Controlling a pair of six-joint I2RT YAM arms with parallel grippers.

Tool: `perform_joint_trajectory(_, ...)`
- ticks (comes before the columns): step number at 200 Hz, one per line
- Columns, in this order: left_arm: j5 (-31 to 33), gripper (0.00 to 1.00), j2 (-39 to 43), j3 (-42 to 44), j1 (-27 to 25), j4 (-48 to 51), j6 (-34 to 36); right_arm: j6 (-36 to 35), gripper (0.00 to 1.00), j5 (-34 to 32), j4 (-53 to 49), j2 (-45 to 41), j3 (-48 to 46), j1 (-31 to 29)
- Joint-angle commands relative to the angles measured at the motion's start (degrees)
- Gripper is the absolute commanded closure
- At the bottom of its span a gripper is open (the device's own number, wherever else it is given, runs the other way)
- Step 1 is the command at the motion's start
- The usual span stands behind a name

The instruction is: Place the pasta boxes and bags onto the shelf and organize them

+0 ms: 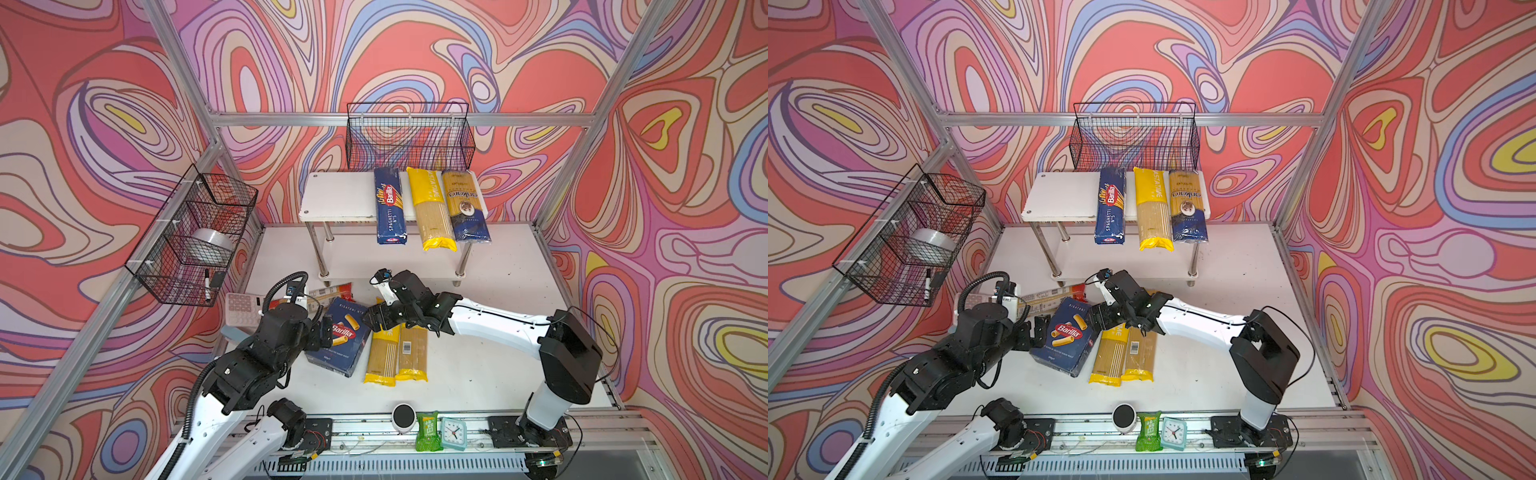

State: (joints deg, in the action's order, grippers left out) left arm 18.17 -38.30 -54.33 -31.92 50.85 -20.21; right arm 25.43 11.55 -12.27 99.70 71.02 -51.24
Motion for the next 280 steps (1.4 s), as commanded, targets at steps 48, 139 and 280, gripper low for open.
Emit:
perform_joint_trajectory(48,-6.06,0.0,-1.06,7.61,6.5,-7.43,-3.78,5.94,0.11,-12.86,-9.65,-6.13,-6.38,0.18)
perform_joint_trajectory(139,-18.15,0.0,-18.45,9.27,29.2,-24.97,-1.31,11.56,0.11,-11.54,-4.25,-15.14,-20.06,0.18)
perform_joint_trajectory(280,-14.68,0.0,-38.78,13.12,34.26,-46.79,-0.7,13.51,0.1,-15.15,-5.57,-23.33,-27.65,0.27)
